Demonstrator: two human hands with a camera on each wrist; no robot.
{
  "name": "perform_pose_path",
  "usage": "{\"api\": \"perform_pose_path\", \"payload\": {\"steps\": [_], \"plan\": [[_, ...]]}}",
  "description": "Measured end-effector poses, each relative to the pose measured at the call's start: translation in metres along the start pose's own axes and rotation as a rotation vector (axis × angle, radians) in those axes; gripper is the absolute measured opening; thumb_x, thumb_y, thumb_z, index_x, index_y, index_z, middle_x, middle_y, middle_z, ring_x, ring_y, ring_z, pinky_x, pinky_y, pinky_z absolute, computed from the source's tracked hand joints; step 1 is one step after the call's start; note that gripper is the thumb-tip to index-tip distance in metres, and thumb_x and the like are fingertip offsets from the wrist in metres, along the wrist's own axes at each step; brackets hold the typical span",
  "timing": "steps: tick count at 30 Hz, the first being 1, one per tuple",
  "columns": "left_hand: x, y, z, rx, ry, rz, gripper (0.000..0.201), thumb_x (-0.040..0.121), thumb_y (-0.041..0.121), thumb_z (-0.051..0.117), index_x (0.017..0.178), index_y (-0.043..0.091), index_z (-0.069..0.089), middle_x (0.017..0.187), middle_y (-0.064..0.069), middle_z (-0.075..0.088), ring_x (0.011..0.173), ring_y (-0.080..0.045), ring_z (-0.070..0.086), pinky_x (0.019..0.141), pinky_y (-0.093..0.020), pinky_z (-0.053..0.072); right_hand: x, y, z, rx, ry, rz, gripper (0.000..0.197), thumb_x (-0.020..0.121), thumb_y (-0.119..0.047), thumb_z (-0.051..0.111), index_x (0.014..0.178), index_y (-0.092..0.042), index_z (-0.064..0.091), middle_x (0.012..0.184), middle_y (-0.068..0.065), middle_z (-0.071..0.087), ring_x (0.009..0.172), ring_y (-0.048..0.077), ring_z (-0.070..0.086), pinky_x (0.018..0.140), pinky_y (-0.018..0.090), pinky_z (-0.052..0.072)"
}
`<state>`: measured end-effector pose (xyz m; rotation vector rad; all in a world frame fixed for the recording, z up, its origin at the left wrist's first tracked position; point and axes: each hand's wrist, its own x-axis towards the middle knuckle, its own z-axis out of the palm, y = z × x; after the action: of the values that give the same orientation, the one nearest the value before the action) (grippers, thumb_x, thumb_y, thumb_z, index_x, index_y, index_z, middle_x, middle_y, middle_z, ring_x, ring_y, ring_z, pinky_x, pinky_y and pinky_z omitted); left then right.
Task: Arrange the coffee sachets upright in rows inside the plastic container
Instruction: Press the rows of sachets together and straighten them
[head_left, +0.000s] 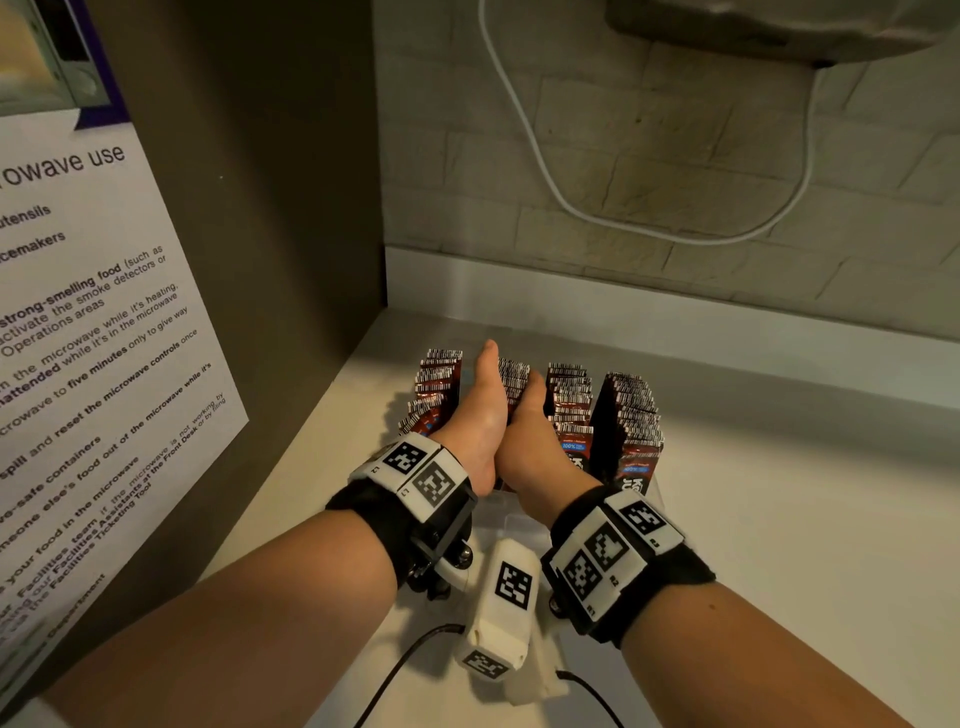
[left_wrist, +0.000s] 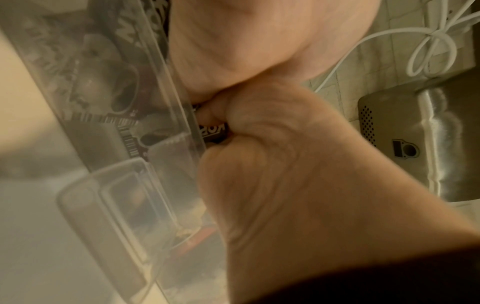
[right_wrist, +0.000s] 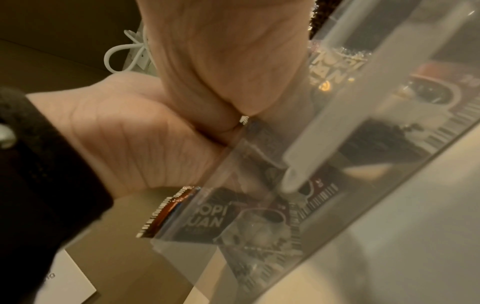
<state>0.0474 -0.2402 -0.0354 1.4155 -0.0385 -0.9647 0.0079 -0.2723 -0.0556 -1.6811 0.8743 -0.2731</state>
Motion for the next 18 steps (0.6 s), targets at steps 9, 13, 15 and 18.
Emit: {"api": "perform_pose_path", "payload": {"steps": [9,13,15,18], "plan": [[0.0030,0.0005,-0.0004,-0.050,-0.014,-0.014,0.062,0.091,0.070,0.032,0.136,0.030,0.045,0.107,-0.008,0.060,0.103,-0.028,0.060,0.100,-0.049,0.045,-0.0006,0.0004,-0.0016,0.008,-0.013,-0.015,0.087,0.093,-0.020,0.054,0.151,-0.028,-0.010,0.141,0.011,0.044,0.121,0.023,0.048,0.104,0.042,0.040],[0.0038,-0.0010,-0.0002,-0.073,-0.014,-0.025,0.069,0.089,0.072,0.033,0.140,0.026,0.044,0.115,-0.010,0.062,0.109,-0.030,0.060,0.101,-0.051,0.045,-0.0028,0.0004,-0.0014,0.020,-0.003,-0.018,0.086,0.094,-0.021,0.053,0.150,-0.029,-0.011,0.140,0.011,0.045,0.122,0.025,0.048,0.104,0.043,0.040],[0.0040,-0.0017,-0.0004,-0.075,-0.029,-0.023,0.074,0.087,0.074,0.034,0.141,0.025,0.043,0.127,-0.013,0.059,0.113,-0.032,0.059,0.102,-0.053,0.044,-0.0038,0.0005,-0.0013,0.012,-0.001,-0.020,0.086,0.094,-0.020,0.053,0.150,-0.028,-0.011,0.141,0.011,0.045,0.123,0.026,0.047,0.105,0.043,0.039],[0.0039,-0.0008,-0.0019,-0.079,-0.033,-0.022,0.075,0.087,0.074,0.034,0.145,0.026,0.039,0.138,-0.013,0.052,0.120,-0.032,0.054,0.104,-0.053,0.041,-0.0058,-0.0003,-0.0016,-0.019,0.013,-0.040,0.091,0.092,-0.016,0.057,0.150,-0.027,-0.013,0.141,0.012,0.044,0.124,0.027,0.047,0.105,0.043,0.040]]}}
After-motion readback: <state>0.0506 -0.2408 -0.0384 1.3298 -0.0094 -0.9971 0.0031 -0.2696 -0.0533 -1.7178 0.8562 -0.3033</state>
